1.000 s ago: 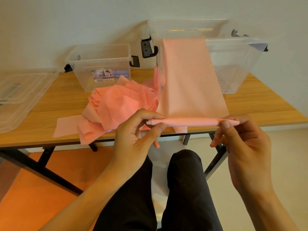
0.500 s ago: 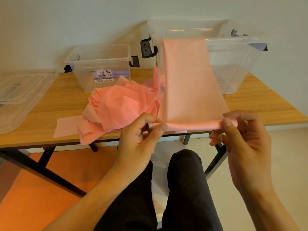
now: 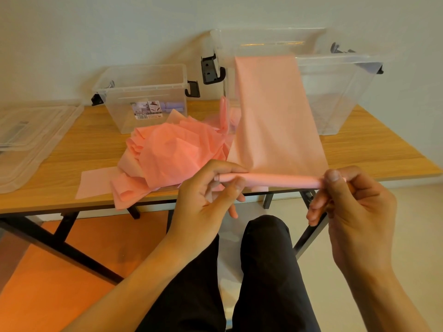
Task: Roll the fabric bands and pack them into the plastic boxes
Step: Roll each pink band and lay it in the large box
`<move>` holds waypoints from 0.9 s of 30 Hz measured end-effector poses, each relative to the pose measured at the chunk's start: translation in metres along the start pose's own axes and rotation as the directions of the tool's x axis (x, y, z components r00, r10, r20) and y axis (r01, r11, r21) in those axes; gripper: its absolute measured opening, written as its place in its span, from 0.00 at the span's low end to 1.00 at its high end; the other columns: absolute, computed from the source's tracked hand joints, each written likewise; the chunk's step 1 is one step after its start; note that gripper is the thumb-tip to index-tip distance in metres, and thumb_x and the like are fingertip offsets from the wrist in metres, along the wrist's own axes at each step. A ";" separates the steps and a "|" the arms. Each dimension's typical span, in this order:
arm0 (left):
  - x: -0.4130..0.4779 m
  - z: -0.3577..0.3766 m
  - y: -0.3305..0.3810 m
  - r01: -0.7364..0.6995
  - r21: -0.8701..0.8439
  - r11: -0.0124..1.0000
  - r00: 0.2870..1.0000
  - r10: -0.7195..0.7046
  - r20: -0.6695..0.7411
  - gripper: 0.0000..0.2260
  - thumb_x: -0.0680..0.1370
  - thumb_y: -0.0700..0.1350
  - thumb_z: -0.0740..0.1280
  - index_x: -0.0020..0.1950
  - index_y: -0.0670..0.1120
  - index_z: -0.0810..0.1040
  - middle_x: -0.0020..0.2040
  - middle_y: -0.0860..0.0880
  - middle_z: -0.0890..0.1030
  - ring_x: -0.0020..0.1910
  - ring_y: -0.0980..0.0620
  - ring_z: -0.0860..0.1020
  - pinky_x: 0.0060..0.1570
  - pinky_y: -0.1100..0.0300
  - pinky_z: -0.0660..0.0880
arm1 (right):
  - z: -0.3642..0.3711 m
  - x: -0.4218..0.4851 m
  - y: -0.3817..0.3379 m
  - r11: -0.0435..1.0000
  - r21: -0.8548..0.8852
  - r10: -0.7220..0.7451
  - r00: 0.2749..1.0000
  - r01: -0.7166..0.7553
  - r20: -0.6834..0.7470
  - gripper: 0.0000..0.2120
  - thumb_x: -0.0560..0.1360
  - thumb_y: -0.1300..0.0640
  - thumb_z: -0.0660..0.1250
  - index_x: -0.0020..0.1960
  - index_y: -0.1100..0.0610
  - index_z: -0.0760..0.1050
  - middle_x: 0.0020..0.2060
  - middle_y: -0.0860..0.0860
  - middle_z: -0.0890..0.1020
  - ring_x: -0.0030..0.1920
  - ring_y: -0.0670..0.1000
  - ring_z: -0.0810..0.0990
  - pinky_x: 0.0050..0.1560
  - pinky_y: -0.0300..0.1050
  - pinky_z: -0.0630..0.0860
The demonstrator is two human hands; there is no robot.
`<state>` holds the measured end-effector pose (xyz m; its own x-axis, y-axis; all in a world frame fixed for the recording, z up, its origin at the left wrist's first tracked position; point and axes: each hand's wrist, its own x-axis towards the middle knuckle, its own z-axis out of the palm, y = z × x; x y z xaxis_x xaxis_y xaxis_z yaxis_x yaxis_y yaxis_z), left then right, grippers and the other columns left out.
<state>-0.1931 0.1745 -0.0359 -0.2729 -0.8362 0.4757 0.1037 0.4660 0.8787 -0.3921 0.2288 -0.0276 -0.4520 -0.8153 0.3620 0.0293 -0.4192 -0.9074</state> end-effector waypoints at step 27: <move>0.001 0.005 0.006 0.058 0.053 0.997 0.997 -0.056 -0.044 0.05 0.77 0.46 0.67 0.50 0.45 0.79 0.32 0.56 0.78 0.29 0.57 0.75 0.32 0.66 0.73 | 0.010 0.004 -0.001 1.000 0.006 0.027 0.999 -0.027 0.024 0.12 0.76 0.47 0.65 0.48 0.56 0.72 0.36 0.52 0.79 0.32 0.54 0.79 0.31 0.45 0.79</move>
<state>-0.1975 0.1776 -0.0301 -0.2358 -0.8728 0.4273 0.0366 0.4315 0.9014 -0.3848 0.2219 -0.0236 -0.4295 -0.8355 0.3427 0.0471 -0.3997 -0.9154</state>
